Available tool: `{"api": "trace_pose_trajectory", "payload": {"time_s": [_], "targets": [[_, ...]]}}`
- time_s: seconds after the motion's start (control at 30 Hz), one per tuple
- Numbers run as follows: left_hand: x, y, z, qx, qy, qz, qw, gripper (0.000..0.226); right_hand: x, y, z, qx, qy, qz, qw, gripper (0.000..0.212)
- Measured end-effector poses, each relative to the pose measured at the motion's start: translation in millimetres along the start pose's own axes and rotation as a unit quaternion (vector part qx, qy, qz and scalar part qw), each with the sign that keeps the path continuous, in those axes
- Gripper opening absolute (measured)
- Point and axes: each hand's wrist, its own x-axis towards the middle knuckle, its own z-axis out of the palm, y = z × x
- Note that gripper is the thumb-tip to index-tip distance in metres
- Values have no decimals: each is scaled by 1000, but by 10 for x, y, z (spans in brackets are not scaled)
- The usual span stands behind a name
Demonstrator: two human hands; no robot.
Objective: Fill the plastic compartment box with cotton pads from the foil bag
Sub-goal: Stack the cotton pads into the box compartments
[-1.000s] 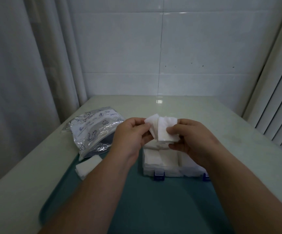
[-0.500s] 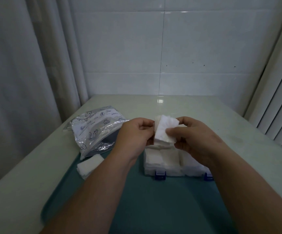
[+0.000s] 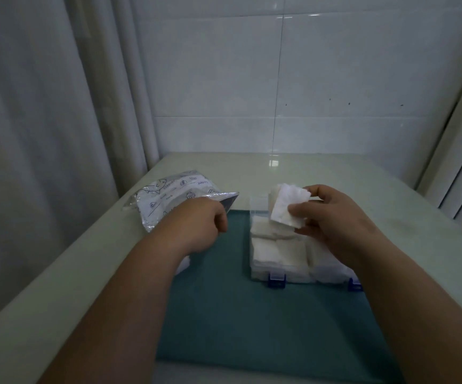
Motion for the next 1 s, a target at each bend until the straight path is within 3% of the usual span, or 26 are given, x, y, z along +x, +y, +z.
{"api": "trace_pose_trajectory", "payload": {"time_s": [0.17,0.23,0.5,0.83,1.0], "targets": [[-254,-188,44,179,-10,-66,982,14,-4,21,10,-6,-6,0,1000,25],[-361,-211,138,230,-18,-89,969,22,-6,24,21,-7,-12,-1,1000,25],[-352,-355,277,244,17,-50,968,22,-47,33,73,-4,-23,-3,1000,23],[-337,-461,236,185,51,-40,981,21,-40,48,56,2,-24,-3,1000,24],[-303,-306,82,42,41,-35,998,16,-51,31,63,15,-25,-1,1000,24]]}}
